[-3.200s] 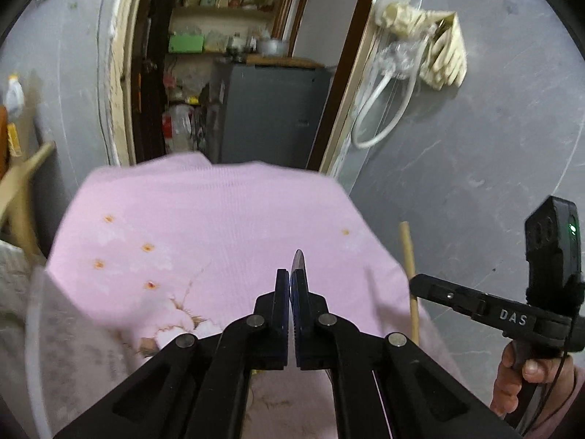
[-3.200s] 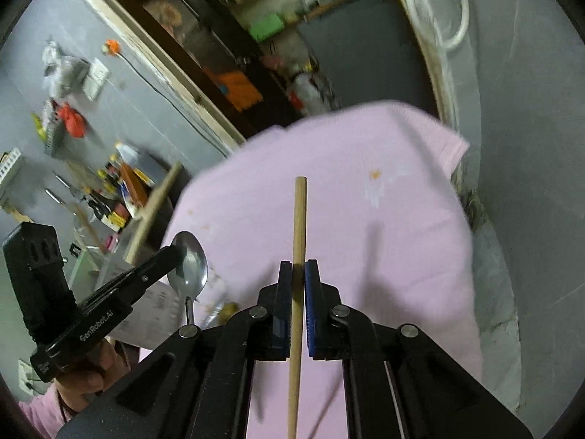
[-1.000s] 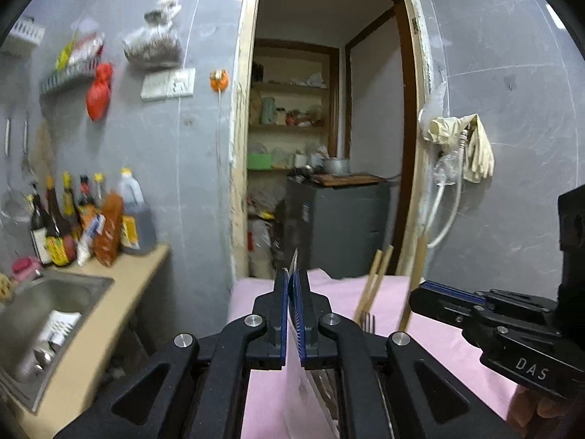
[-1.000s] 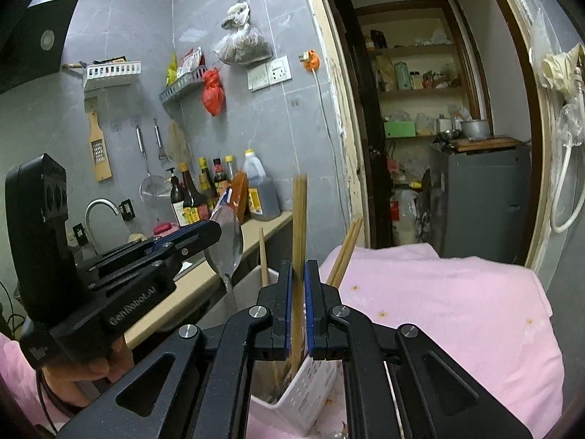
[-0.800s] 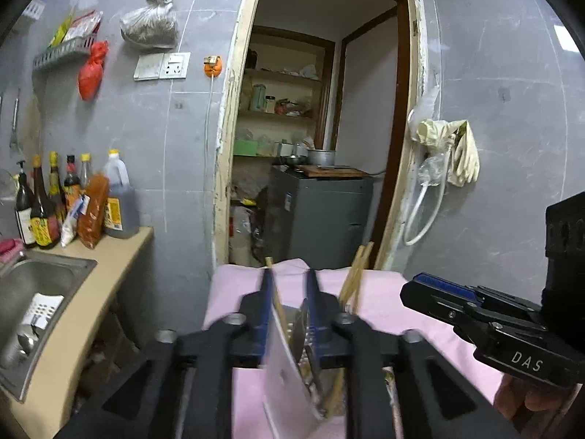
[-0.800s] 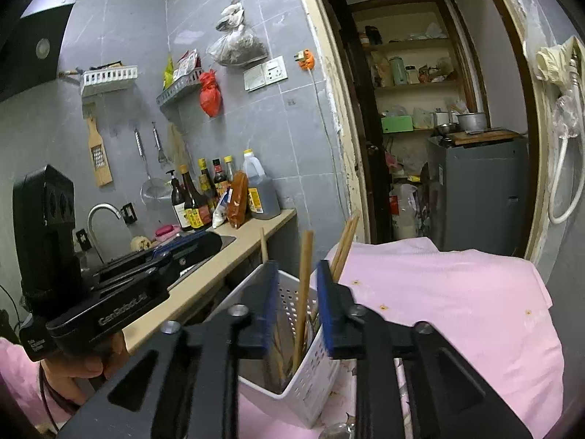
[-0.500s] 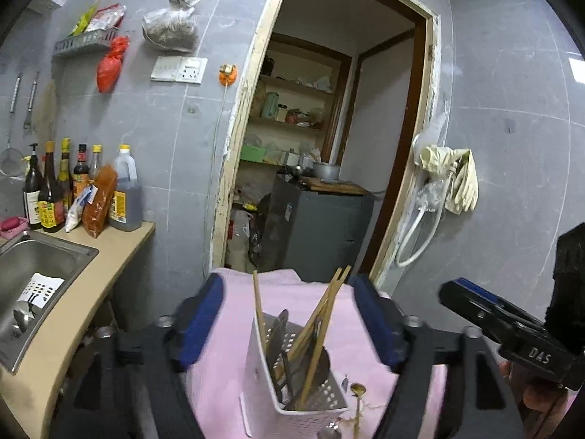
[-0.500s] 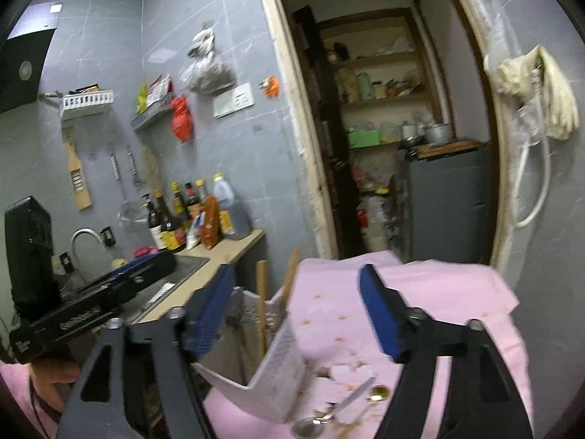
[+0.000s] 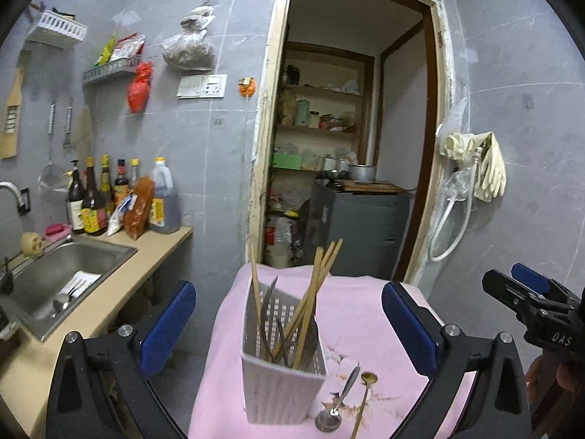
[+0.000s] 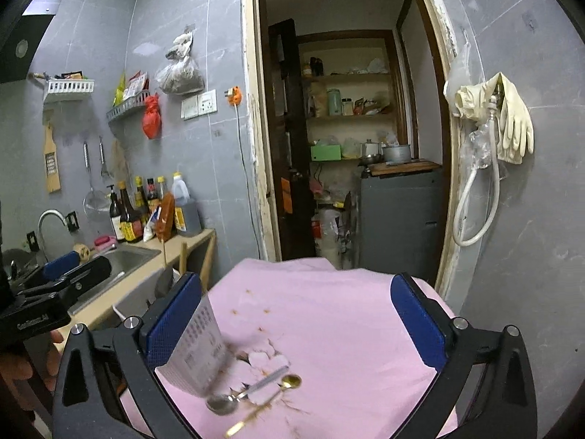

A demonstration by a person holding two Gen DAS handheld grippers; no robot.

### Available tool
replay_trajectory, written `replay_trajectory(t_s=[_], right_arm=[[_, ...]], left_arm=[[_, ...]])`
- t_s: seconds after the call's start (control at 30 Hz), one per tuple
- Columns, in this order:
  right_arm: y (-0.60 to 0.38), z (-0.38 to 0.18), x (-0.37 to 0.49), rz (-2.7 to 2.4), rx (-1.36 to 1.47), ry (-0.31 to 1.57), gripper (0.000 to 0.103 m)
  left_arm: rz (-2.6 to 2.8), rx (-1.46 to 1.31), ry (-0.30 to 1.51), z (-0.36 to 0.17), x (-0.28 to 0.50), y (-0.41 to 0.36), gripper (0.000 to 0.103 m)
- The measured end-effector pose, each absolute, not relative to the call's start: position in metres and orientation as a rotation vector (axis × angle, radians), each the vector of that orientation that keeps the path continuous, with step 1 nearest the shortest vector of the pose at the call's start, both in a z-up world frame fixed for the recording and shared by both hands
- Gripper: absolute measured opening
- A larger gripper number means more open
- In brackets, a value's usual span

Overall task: Organize utensils
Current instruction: 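Move both tools back over the remaining silver and gold spoons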

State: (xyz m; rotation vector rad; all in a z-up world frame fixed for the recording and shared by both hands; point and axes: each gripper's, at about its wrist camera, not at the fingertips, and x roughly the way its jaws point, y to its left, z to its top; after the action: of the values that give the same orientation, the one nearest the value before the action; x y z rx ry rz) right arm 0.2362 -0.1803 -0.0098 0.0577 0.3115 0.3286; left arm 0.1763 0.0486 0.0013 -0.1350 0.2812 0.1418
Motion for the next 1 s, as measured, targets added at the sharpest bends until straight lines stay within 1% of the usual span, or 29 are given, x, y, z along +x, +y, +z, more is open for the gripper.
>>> replay_trajectory(t_s=[0.23, 0.4, 0.73, 0.83, 0.87, 0.93, 1.0], right_arm=[[-0.199, -0.040, 0.251, 0.365, 0.051, 0.366, 0.102], [-0.201, -0.074, 0.262, 0.375, 0.048, 0.414, 0.102], [-0.185, -0.150, 0.305, 0.453, 0.066, 0.616, 0.102], [-0.176, -0.164, 0.315, 0.464, 0.060, 0.667, 0.101], [-0.174, -0.168, 0.317, 0.473, 0.060, 0.677, 0.101], [-0.168, -0.174, 0.322, 0.480, 0.049, 0.704, 0.100], [-0.160, -0.181, 0.326, 0.494, 0.032, 0.734, 0.092]], left_arm=[[0.248, -0.202, 0.342, -0.033, 0.170, 0.036, 0.103], [0.318, -0.191, 0.371, -0.057, 0.172, 0.029, 0.103], [0.330, -0.205, 0.514, -0.102, 0.188, 0.018, 0.101], [0.327, -0.215, 0.538, -0.111, 0.191, 0.016, 0.095], [0.326, -0.219, 0.546, -0.114, 0.191, 0.015, 0.091], [0.322, -0.231, 0.563, -0.119, 0.193, 0.015, 0.089], [0.315, -0.251, 0.584, -0.125, 0.195, 0.014, 0.081]])
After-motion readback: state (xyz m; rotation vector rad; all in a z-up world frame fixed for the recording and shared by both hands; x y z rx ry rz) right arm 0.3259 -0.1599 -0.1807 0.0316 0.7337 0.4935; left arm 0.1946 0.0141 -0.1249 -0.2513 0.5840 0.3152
